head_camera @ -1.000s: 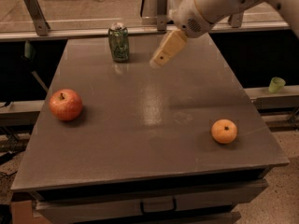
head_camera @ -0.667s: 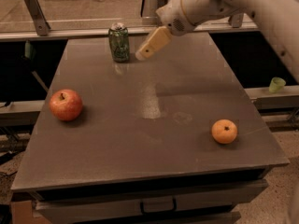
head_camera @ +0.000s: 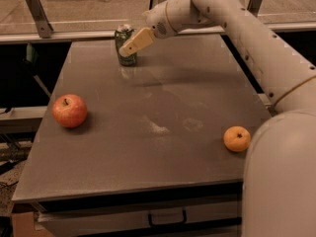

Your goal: Move green can near orange

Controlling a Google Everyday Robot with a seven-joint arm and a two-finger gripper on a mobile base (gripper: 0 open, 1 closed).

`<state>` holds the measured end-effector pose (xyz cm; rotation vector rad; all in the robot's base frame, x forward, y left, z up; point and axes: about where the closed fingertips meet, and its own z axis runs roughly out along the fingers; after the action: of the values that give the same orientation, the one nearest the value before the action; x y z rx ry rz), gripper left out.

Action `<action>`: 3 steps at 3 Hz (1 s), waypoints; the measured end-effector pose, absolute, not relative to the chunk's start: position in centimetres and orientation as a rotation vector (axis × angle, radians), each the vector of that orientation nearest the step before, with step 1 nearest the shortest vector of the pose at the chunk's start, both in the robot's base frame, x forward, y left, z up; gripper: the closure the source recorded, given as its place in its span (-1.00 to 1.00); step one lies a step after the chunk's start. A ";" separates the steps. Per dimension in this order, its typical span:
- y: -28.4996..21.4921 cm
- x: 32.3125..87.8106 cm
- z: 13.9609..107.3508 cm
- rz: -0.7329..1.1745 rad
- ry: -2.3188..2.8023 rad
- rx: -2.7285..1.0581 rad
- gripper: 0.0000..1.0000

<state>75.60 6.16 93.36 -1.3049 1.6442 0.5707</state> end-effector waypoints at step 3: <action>9.6 78.0 90.8 0.625 1.714 -1.230 -0.17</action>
Offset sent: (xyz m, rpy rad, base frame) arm 0.0298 0.0348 -0.0323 0.0208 0.0885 -0.0719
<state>77.96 9.62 90.76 -1.2303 1.7141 0.6249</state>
